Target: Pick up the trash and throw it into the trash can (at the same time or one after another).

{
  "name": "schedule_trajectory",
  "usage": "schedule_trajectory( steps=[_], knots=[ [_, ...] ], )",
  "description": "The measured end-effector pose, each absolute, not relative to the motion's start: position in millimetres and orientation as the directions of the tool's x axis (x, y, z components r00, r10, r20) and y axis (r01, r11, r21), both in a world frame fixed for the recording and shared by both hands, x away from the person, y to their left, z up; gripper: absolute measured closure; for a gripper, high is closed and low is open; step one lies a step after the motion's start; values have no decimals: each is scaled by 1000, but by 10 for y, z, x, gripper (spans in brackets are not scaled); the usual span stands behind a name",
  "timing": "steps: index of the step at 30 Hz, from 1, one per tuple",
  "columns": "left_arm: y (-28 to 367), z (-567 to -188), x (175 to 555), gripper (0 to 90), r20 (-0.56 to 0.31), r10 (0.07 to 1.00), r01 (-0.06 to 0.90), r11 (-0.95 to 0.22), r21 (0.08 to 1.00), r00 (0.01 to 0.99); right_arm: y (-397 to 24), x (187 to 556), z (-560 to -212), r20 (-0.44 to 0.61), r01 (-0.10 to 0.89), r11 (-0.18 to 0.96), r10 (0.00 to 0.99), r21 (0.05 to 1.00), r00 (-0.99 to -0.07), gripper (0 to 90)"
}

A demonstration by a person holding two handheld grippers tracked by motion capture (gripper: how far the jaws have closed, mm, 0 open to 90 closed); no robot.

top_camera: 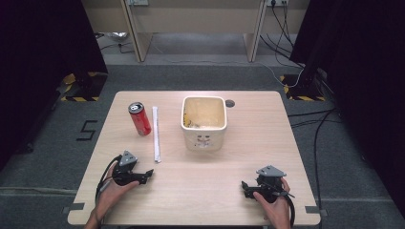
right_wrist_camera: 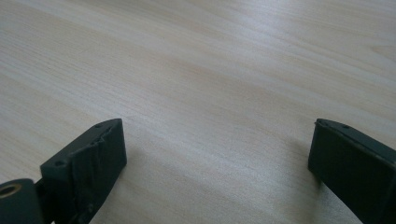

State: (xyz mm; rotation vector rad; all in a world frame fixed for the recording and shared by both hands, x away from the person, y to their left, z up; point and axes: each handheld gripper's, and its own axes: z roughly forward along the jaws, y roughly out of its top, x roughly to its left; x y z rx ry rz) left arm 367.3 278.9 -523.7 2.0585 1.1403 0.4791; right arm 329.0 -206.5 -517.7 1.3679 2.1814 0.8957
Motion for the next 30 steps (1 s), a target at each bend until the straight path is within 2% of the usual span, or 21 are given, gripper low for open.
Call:
schedule_trajectory(
  steps=[9,19,30],
  knots=[
    [2809,-5237,3677,149,-38,845,576,-329,748,533,-2065,3289,-5176,-7,636,311,902,706,-432,44],
    [2915,-5153,3742,150,-116,853,601,-255,758,509,-2066,3291,-5176,-8,636,314,900,705,-436,41],
    [2967,-4807,4063,150,-84,890,562,-207,801,447,-2070,3288,-5176,-7,635,317,898,705,-441,41]
  ],
)
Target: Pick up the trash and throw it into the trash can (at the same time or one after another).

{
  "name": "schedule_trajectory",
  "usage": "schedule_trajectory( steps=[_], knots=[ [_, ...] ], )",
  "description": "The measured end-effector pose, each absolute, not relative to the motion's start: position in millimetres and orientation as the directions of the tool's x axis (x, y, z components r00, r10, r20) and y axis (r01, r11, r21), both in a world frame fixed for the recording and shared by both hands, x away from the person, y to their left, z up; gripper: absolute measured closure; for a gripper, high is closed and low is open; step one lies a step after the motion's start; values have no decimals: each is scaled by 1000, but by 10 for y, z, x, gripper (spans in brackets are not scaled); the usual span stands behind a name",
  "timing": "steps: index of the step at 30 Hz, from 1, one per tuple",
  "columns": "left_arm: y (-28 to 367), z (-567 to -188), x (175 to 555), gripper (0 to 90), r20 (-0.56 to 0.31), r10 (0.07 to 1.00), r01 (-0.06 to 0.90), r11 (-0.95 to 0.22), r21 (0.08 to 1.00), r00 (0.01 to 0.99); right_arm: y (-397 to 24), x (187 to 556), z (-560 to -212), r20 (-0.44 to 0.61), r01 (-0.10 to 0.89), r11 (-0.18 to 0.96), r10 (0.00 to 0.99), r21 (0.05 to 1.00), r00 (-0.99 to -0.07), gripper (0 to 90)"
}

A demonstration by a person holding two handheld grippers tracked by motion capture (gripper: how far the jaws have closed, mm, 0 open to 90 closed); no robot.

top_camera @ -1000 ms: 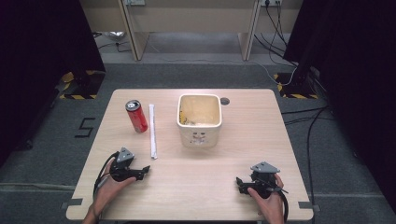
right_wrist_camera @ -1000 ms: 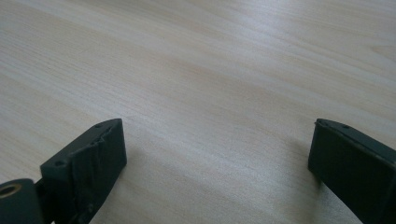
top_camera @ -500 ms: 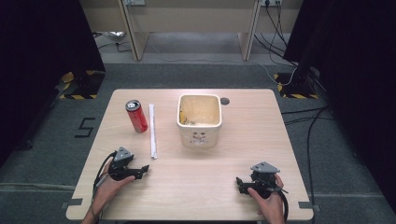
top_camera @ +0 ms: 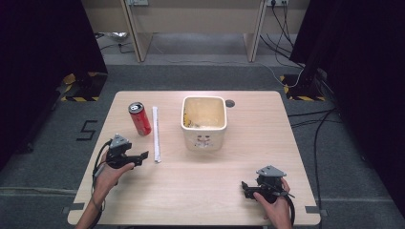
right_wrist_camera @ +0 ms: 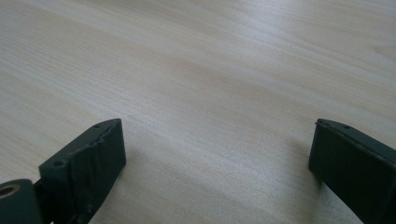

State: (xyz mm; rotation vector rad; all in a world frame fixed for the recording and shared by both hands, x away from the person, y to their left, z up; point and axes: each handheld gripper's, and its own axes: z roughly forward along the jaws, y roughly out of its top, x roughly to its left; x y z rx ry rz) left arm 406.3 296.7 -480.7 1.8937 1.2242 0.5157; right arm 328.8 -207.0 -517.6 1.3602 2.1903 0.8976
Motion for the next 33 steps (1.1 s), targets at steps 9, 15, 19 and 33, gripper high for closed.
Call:
schedule_trajectory(
  steps=[9,15,19,33],
  knots=[
    [3008,-4761,4251,151,-89,913,562,-167,810,398,-2070,3289,-5177,-8,634,317,898,705,-441,40],
    [2989,-4749,4381,156,-80,916,566,-173,806,394,-2069,3289,-5177,-8,634,317,898,705,-441,39],
    [2997,-4786,4525,164,-92,922,570,-152,807,377,-2069,3290,-5177,-9,633,319,897,705,-442,38],
    [3065,-4771,4747,170,-93,940,561,-115,819,328,-2069,3289,-5177,-8,634,320,896,704,-444,36]
  ],
)
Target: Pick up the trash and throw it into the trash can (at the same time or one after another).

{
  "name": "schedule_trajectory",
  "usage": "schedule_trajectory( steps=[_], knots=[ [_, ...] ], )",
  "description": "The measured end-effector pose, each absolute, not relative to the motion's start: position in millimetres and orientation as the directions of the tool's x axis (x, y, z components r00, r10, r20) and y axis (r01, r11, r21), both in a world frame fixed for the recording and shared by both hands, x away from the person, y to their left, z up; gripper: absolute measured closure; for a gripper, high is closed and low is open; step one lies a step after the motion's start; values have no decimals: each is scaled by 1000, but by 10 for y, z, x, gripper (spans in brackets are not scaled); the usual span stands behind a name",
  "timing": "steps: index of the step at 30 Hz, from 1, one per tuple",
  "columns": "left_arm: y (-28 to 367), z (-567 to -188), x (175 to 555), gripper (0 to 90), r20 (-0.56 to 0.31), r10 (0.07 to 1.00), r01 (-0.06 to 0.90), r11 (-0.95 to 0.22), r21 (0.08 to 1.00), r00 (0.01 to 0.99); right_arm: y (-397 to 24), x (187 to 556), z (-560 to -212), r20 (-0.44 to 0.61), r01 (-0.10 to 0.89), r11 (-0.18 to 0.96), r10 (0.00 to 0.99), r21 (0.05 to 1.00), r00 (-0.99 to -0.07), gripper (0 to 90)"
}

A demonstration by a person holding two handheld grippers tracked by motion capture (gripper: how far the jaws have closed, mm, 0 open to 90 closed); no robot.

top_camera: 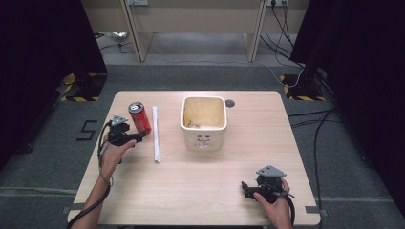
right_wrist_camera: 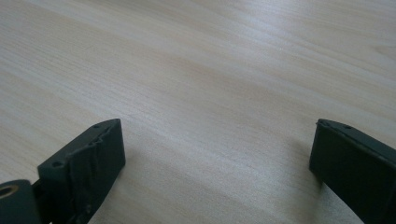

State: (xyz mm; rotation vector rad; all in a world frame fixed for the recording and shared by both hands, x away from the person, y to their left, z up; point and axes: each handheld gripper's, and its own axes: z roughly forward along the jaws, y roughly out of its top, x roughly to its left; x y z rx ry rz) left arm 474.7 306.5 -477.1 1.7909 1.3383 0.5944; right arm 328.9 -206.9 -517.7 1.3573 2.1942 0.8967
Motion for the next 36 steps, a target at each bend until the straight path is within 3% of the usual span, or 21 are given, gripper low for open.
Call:
schedule_trajectory(
  steps=[6,19,27,29,36],
  knots=[
    [2999,-4762,4839,177,-57,942,557,-147,817,332,-2069,3290,-5177,-8,634,320,896,704,-444,36],
    [2939,-4788,5004,198,-70,951,546,-112,830,302,-2072,3292,-5178,-9,632,326,893,703,-450,32],
    [2941,-4792,5079,257,-68,952,540,-110,835,299,-2072,3287,-5177,-8,630,330,890,703,-457,32],
    [2950,-4796,5091,330,-63,952,536,-114,837,301,-2072,3287,-5177,-8,630,330,890,703,-457,32],
    [2973,-4721,5019,344,-44,948,513,-130,849,314,-2072,3287,-5177,-8,630,330,889,703,-457,31]
  ],
)
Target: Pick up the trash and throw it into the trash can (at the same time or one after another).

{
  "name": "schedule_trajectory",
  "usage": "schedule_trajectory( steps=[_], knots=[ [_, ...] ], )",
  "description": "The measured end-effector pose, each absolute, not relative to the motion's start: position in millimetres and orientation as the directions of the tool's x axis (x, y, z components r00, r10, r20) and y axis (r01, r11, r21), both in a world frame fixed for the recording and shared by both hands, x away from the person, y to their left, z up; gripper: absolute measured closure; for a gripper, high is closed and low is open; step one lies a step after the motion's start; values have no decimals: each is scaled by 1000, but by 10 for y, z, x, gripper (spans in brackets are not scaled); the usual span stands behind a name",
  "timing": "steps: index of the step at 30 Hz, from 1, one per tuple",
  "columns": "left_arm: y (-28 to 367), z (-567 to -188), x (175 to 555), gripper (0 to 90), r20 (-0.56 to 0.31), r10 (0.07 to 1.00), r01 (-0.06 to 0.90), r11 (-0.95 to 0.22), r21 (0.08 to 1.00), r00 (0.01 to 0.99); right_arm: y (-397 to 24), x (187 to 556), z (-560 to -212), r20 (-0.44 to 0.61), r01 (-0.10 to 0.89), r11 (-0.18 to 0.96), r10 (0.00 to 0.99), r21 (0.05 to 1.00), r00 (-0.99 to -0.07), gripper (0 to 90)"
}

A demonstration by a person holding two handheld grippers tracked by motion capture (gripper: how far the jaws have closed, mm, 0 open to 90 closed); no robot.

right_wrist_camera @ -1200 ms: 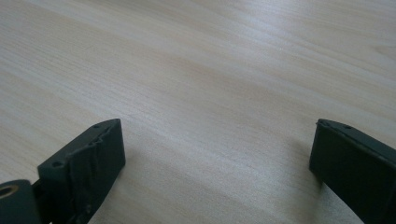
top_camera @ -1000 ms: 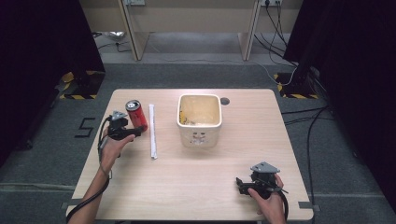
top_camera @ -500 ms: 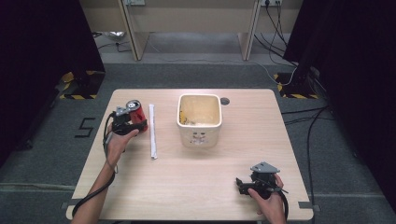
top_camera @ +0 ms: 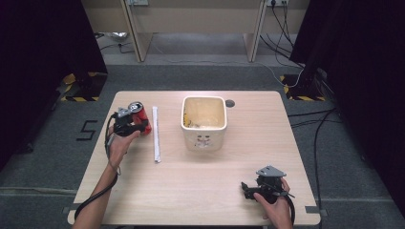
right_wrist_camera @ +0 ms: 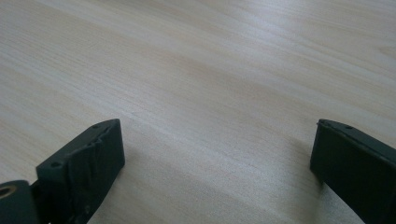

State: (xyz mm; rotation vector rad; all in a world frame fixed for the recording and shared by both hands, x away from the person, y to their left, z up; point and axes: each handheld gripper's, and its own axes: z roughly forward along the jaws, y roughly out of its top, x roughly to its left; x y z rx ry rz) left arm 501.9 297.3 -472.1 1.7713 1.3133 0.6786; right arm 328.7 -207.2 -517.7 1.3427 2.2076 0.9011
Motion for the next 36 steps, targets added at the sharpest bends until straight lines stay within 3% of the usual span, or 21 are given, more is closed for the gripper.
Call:
schedule_trajectory(
  steps=[17,36],
  knots=[
    [2908,-4391,4824,349,-39,906,502,-198,842,422,-2072,3287,-5177,-8,630,330,889,702,-457,31],
    [2648,-3745,4735,350,-64,843,453,-222,863,535,-2074,3282,-5178,-9,627,334,887,704,-463,31]
  ],
)
